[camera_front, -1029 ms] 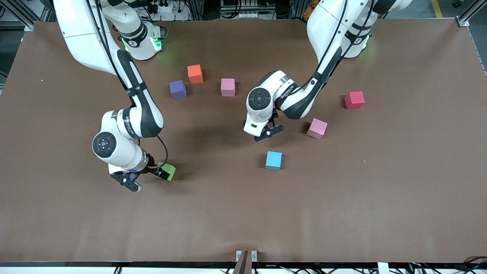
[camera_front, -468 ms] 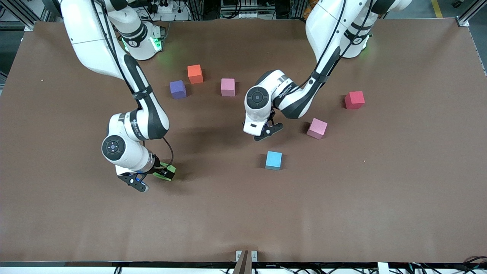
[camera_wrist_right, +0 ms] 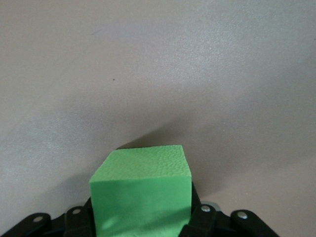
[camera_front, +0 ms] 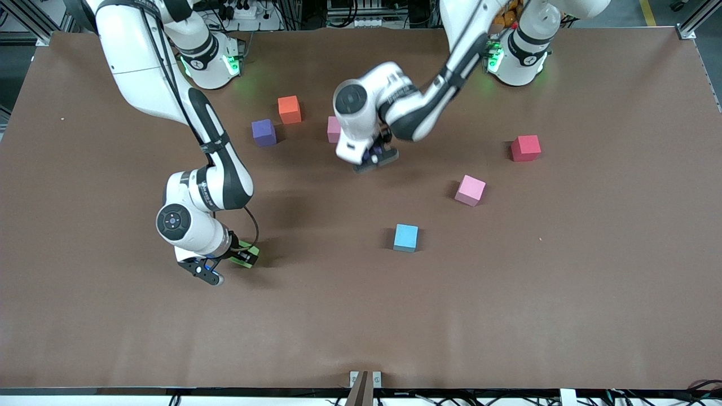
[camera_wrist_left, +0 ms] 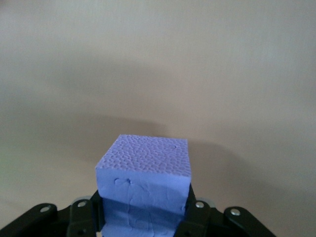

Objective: Arrange blocks into number 1
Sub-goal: 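Set the blue cube beside the pink cube with the left gripper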

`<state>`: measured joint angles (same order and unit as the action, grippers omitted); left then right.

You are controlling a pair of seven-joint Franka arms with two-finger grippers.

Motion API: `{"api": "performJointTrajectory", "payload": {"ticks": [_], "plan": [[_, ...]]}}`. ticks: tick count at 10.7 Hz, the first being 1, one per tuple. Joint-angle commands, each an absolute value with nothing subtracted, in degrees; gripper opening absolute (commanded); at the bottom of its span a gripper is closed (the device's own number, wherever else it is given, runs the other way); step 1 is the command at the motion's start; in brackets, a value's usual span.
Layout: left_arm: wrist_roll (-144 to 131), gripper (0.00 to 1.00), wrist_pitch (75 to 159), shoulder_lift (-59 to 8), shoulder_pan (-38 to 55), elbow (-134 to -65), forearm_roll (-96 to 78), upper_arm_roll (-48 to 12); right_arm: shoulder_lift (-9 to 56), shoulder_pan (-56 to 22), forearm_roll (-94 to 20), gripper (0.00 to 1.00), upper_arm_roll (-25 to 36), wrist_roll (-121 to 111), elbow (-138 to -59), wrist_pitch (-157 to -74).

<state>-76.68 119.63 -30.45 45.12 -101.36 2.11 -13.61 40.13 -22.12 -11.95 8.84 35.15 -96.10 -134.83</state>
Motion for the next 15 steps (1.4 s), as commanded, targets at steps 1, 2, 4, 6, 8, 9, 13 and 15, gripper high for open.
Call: {"api": "performJointTrajectory", "payload": {"ticks": [1, 2, 4, 6, 8, 9, 13, 15], "plan": [[-79.1, 0.0, 119.8, -20.6, 45.5, -111.6, 2.2, -19.3, 41.0, -22.6, -11.6, 0.55, 9.4, 34.6, -95.0, -134.9], [-79.4, 0.0, 119.8, -20.3, 45.5, -111.5, 0.6, -22.0, 40.4, -22.6, -11.7, 0.55, 9.3, 34.4, -95.0, -134.6], [-79.9, 0.0, 122.2, -21.0, 45.8, -111.4, 0.4, -27.0, 37.0, -22.6, -11.6, 0.56, 9.4, 32.8, -97.3, -133.4], [-80.3, 0.0, 127.6, -23.2, 47.7, -111.5, 1.7, -27.9, 32.8, -22.7, -11.4, 0.57, 9.4, 29.5, -101.6, -133.8], [-80.4, 0.0, 131.5, -26.7, 48.2, -111.2, 6.4, -28.0, 30.8, -24.1, -11.3, 0.58, 9.4, 29.3, -104.7, -134.0], [-80.4, 0.0, 132.3, -28.7, 49.5, -110.3, 6.7, -28.0, 29.3, -24.6, -11.3, 0.58, 9.5, 29.2, -106.3, -134.0], [-81.0, 0.0, 132.4, -37.1, 49.7, -104.1, 9.8, -26.5, 26.6, -25.2, -11.2, 0.59, 9.4, 29.2, -108.8, -134.0], [-81.0, 0.0, 132.4, -38.5, 49.4, -102.2, 11.5, -25.8, 25.0, -25.6, -11.2, 0.59, 9.4, 29.2, -108.8, -133.6]]}}
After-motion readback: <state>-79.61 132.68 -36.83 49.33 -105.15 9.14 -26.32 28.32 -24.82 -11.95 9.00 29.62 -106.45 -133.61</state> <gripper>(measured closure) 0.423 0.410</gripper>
